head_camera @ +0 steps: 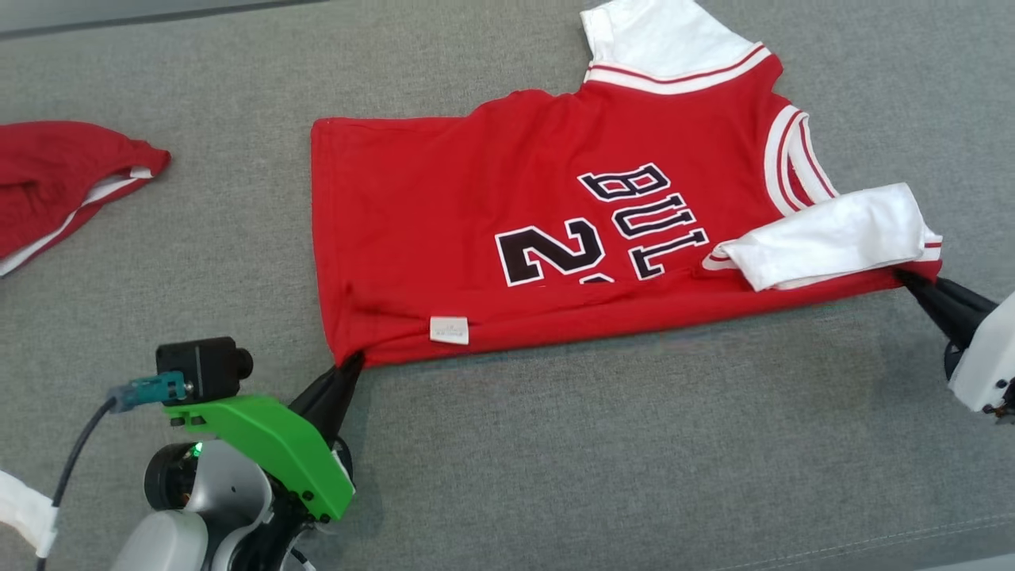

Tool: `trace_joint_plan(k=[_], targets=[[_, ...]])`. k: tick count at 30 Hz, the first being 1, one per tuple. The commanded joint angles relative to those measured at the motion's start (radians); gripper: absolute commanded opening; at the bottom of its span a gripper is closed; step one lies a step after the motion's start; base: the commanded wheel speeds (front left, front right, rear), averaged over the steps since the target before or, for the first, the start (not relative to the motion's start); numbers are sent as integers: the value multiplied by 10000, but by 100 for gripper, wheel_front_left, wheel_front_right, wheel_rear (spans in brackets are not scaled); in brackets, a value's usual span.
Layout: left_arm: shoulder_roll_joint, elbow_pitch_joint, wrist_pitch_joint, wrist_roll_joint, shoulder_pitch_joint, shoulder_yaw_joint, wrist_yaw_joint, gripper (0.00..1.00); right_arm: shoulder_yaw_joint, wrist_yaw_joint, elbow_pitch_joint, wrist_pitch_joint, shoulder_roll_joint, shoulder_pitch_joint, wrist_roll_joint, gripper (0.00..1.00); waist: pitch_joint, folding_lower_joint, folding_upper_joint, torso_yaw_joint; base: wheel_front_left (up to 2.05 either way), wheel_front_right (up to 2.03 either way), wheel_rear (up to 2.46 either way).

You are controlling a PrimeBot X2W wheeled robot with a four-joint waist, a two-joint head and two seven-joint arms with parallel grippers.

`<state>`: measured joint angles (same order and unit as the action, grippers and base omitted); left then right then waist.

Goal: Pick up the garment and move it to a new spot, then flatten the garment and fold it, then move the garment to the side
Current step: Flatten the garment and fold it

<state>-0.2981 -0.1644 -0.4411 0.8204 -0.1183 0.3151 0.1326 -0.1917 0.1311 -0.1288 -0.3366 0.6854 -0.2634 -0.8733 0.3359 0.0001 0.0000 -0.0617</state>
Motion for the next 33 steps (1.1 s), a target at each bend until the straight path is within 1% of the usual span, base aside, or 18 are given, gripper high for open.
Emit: trace_joint_plan(k=[1, 6, 9, 11, 14, 17, 20, 22, 23, 24, 25, 26, 28, 29, 33], targets=[[-162, -311, -141, 154, 148, -80, 16, 0, 133, -6, 195, -248, 225, -66, -349, 0, -303, -1, 0, 8, 0, 0, 0], [-409, -1557, -546, 585, 644, -367, 216, 0, 790, -6, 888, -1136, 876, 415, -1499, 0, -678, -1, 0, 54, 0, 0, 0], [-505, -1919, -641, 692, 1163, -339, 296, 0, 1090, -8, 1022, -1426, 1106, 904, -1657, 0, -815, -1, 0, 78, 0, 0, 0], [-484, -2000, -528, 713, 1569, -347, 362, 0, 1243, -9, 1095, -1532, 1075, 1278, -1744, 0, -852, -1, 0, 76, 0, 0, 0], [-303, -1947, -318, 794, 2214, -184, 382, 0, 1432, -11, 1068, -1549, 991, 1884, -1708, 0, -842, -1, 0, 82, 0, 0, 0], [-199, -1726, -73, 594, 2718, -1, 404, 0, 1516, -11, 991, -1528, 830, 2470, -1597, 0, -761, -1, 0, 122, 0, 0, 0], [-70, -1305, 185, 469, 2995, 215, 298, 0, 1542, -11, 773, -1375, 624, 2921, -1428, 0, -663, -1, 0, 167, 0, 0, 0], [127, -1082, 367, 499, 3050, 285, 250, 0, 1461, -11, 620, -1269, 407, 3062, -1352, 0, -595, -1, 0, 174, 0, 0, 0], [167, -1004, 428, 494, 3058, 331, 202, 18, 1355, -9, 577, -1294, 320, 3105, -1362, 0, -562, -1, 0, 168, 0, 0, 0], [185, -967, 492, 445, 3064, 373, 176, 48, 1269, -9, 540, -1274, 349, 3118, -1259, 4, -528, -1, 0, 163, 0, 0, 0], [203, -946, 553, 393, 3050, 393, 152, 100, 1233, -9, 510, -1146, 399, 3084, -1124, 43, -496, -1, 0, 158, 0, 0, 0], [173, -1005, 612, 333, 3009, 460, 21, 100, 1219, -11, 443, -1058, 383, 3034, -1076, 100, -464, -1, 0, 149, 0, 0, 0], [112, -1140, 699, 248, 3067, 429, 62, 100, 1251, -9, 443, -958, 454, 2942, -937, 100, -413, -1, 0, 140, 0, 0, 0], [-17, -1296, 747, 59, 3090, 385, 106, 100, 1346, -9, 519, -877, 560, 2859, -902, 100, -366, -1, 0, 129, 0, 0, 0], [-394, -2369, 819, -271, 3019, 16, 358, 100, 1751, -3, 1497, -770, 955, 2410, -1363, 100, -72, -1, 0, 103, 0, 0, 0]])
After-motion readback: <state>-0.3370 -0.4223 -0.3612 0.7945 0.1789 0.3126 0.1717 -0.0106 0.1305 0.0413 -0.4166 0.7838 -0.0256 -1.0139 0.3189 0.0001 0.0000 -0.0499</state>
